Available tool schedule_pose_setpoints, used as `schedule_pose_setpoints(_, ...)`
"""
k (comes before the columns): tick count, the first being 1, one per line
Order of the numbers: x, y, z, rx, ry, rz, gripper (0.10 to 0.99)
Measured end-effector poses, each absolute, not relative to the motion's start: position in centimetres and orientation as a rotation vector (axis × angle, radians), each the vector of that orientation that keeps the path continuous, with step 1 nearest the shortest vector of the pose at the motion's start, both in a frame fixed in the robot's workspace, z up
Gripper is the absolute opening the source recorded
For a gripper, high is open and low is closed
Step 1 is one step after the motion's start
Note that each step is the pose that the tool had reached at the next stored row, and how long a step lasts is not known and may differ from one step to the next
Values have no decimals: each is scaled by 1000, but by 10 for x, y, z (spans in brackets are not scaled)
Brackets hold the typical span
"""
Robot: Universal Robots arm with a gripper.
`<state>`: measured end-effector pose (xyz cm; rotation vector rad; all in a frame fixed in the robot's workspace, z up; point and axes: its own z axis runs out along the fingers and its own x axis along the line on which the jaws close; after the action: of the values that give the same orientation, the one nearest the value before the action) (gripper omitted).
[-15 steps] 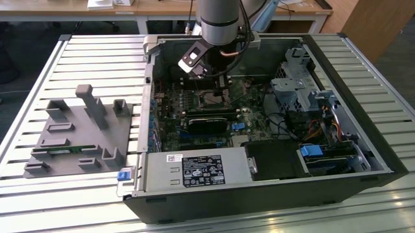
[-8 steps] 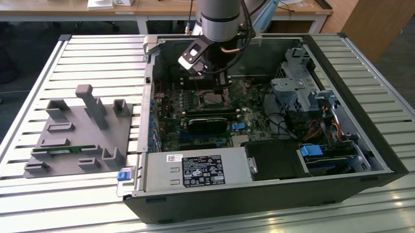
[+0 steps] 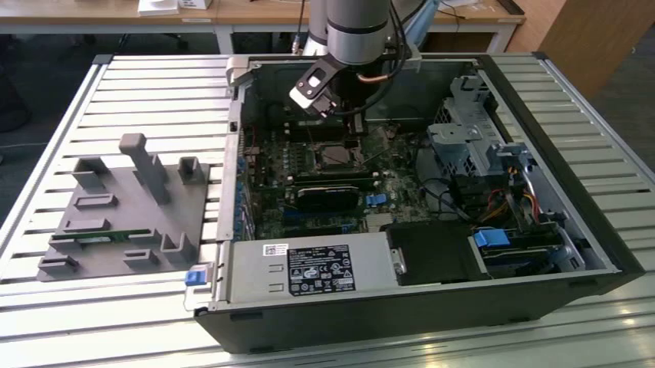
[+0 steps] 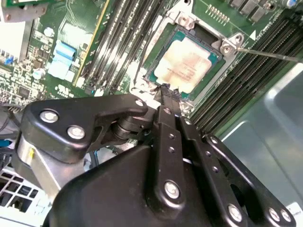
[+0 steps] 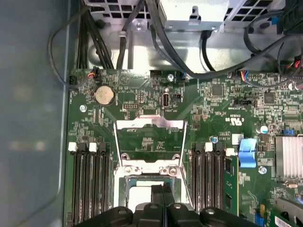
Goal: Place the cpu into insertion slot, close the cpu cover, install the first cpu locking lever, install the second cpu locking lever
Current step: 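Close the cpu cover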
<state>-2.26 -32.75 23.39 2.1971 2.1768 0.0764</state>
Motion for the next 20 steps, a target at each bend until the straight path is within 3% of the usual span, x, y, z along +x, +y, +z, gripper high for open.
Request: schedule_pose_setpoints(20, -2, -327, 249, 2205, 2184, 61, 106)
